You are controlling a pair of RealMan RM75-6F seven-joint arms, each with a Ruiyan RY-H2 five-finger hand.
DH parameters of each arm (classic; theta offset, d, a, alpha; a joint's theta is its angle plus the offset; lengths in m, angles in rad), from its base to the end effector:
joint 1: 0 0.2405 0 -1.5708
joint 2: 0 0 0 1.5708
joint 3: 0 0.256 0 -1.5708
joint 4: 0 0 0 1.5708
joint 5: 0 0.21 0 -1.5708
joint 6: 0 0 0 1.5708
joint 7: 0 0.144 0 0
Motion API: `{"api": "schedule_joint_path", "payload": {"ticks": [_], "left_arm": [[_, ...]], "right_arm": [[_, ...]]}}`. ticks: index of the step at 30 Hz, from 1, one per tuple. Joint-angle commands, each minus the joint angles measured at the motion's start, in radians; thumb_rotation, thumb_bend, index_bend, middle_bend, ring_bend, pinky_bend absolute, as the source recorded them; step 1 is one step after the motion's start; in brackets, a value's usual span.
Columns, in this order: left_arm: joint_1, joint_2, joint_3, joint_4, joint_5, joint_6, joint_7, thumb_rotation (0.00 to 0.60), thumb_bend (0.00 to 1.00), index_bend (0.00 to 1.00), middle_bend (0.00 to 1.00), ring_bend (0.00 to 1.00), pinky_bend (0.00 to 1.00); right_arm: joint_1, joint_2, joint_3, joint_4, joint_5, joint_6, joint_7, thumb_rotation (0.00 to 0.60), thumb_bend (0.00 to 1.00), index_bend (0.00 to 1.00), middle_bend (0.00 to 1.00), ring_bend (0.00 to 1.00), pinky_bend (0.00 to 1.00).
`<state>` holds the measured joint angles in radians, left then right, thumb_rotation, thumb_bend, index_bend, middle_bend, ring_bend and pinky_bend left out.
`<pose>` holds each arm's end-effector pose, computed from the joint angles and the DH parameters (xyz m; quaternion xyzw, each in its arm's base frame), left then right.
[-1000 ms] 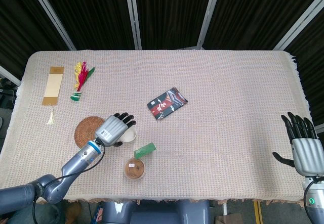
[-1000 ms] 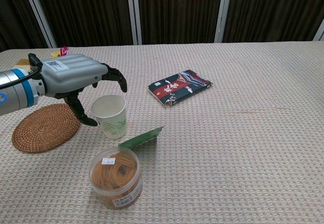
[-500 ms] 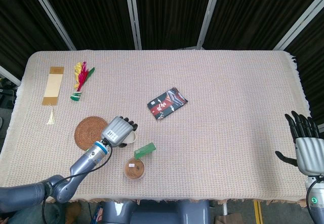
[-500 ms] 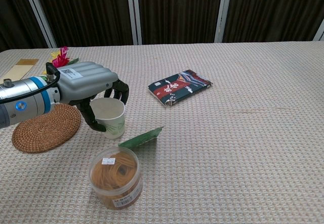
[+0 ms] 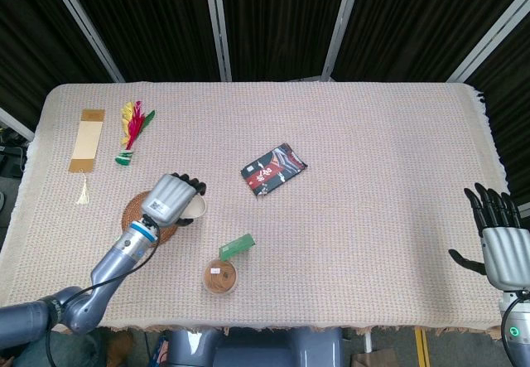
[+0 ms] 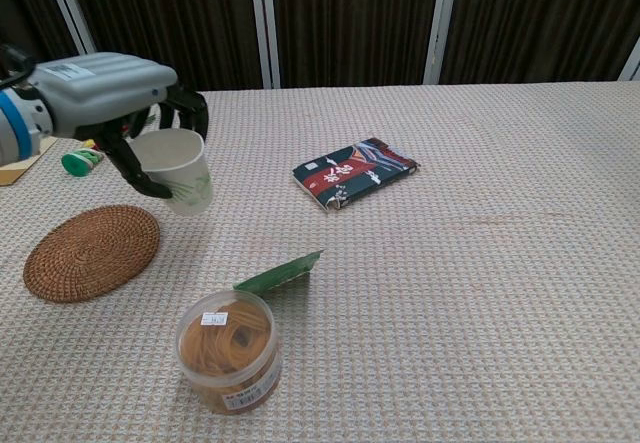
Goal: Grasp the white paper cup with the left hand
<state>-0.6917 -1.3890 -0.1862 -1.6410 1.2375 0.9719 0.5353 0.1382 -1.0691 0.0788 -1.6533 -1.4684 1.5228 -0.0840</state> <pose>-0.1400 0.3298 0.0272 -0.7896 -0.2560 -0.3469 0.4366 -0.2954 -0.2024 0.1819 0.5973 -0.3316 0.3938 0.6149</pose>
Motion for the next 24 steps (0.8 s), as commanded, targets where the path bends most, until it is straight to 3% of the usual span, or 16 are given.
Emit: {"api": "schedule_joint_path", "payload": {"ticks": [1, 10, 21, 22, 24], "left_arm": [[0.036, 0.081, 0.013, -0.034, -0.044, 0.002, -0.045, 0.6, 0.04, 0.41, 0.45, 0.42, 0.53], [0.075, 0.107, 0.069, 0.085, -0.119, -0.072, -0.175, 0.6, 0.04, 0.4, 0.44, 0.42, 0.53], [0.066, 0.077, 0.08, 0.169, -0.111, -0.137, -0.301, 0.6, 0.03, 0.4, 0.43, 0.41, 0.52], [0.064, 0.076, 0.081, 0.172, -0.109, -0.14, -0.308, 0.6, 0.02, 0.38, 0.4, 0.38, 0.5], [0.063, 0.074, 0.082, 0.175, -0.102, -0.141, -0.318, 0.6, 0.0, 0.27, 0.24, 0.23, 0.35]], "right_arm": [[-0.003, 0.001, -0.003, -0.005, -0.009, 0.001, -0.002, 0.6, 0.0, 0.0, 0.0, 0.0, 0.0], [-0.007, -0.001, -0.007, -0.019, -0.039, 0.003, -0.014, 0.6, 0.0, 0.0, 0.0, 0.0, 0.0], [-0.005, -0.005, 0.002, -0.016, -0.03, -0.011, -0.025, 0.6, 0.0, 0.0, 0.0, 0.0, 0.0], [-0.006, -0.005, 0.003, -0.016, -0.029, -0.012, -0.026, 0.6, 0.0, 0.0, 0.0, 0.0, 0.0], [-0.006, -0.005, 0.004, -0.015, -0.027, -0.014, -0.027, 0.6, 0.0, 0.0, 0.0, 0.0, 0.0]]}}
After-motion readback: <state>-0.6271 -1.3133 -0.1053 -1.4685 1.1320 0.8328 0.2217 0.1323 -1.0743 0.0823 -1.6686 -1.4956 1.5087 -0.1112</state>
